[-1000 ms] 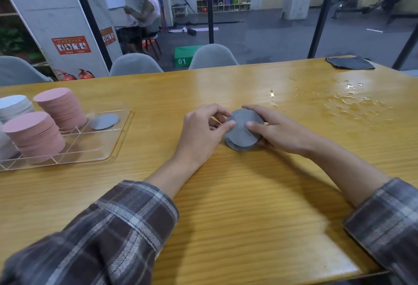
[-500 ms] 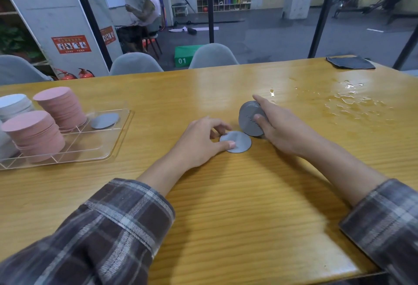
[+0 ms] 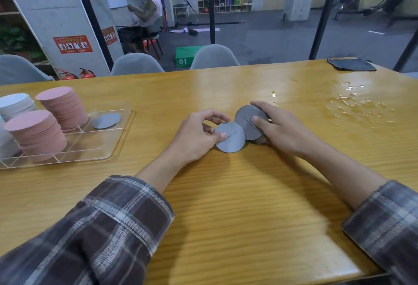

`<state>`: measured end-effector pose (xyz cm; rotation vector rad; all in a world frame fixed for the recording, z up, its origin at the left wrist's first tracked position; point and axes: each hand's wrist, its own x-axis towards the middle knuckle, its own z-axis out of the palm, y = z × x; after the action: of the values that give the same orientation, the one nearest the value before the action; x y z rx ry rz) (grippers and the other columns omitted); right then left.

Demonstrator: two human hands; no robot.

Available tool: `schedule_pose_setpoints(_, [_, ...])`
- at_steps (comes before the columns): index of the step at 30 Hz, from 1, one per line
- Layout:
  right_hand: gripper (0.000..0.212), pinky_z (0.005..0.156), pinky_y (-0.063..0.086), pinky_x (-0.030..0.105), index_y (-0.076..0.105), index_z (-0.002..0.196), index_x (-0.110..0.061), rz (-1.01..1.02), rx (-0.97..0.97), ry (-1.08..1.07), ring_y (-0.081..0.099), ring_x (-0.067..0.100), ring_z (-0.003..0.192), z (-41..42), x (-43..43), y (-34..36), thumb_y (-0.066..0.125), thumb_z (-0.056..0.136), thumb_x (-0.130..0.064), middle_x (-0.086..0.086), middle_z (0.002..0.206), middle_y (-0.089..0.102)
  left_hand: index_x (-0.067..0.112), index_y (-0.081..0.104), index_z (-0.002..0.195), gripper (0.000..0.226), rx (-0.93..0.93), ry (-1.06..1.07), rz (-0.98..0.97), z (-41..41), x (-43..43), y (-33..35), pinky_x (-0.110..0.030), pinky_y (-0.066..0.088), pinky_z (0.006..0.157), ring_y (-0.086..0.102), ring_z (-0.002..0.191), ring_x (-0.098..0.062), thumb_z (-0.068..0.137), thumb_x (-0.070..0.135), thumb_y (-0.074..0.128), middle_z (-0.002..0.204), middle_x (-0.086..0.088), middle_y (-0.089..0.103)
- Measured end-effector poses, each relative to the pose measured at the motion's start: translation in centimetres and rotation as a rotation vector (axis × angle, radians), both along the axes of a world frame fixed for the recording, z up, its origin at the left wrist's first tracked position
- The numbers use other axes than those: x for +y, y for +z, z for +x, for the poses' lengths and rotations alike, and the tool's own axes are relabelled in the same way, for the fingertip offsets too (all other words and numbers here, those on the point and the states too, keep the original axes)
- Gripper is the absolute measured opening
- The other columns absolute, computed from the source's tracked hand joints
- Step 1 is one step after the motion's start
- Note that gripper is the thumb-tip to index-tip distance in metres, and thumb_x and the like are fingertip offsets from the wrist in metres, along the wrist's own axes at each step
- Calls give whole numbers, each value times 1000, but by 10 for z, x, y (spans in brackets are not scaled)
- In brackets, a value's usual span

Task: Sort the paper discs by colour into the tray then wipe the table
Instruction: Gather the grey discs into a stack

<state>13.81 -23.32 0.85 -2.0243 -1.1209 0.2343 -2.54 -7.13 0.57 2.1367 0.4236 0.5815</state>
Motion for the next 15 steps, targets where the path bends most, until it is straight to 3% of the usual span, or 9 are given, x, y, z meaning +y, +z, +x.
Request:
schedule_pose_setpoints(1, [47,61,53,20,42,153,-27,6,25,0,66,10,74,-1,1,0,48,107,-28,5,122,61,35,73,109,33,-4,2,-1,0,0,0,-32,60,85,67,84,-15,87,11,79,108,9,69])
schedule_pose_setpoints(3, [48,51,47,19,39,155,-29,14,34,5,61,4,54,-2,2,-1,48,107,-28,2,113,61,39,71,115,38,-11,-4,18,0,-1,0,-32,60,83,66,84,-10,90,10,76,106,7,68])
schedule_pose_setpoints(7, [54,59,58,38,32,158,-32,15,36,52,60,8,59,-6,2,-1,48,107,-30,0,106,61,41,73,109,31,-52,56,50,2,-6,0,-39,62,78,69,81,-21,91,16,73,96,6,69])
schedule_pose_setpoints(9, [54,61,58,40,32,159,-31,13,43,55,60,11,60,-6,2,-1,48,107,-30,3,105,62,36,73,101,19,-92,105,26,3,-8,0,-42,62,73,71,73,-27,90,21,76,90,4,71])
schedule_pose_setpoints(13, [53,64,58,41,32,158,-32,19,64,67,60,17,62,-7,3,-1,49,107,-32,17,108,66,25,70,93,11,-132,168,28,3,-10,-1,-19,55,67,72,70,-9,89,26,80,73,5,76])
schedule_pose_setpoints(15, [52,64,59,42,33,157,-32,25,68,79,60,17,61,-8,4,-1,49,107,-32,18,109,66,24,70,90,11,-127,198,23,5,-10,-2,-18,53,68,72,71,-7,88,28,81,71,8,76])
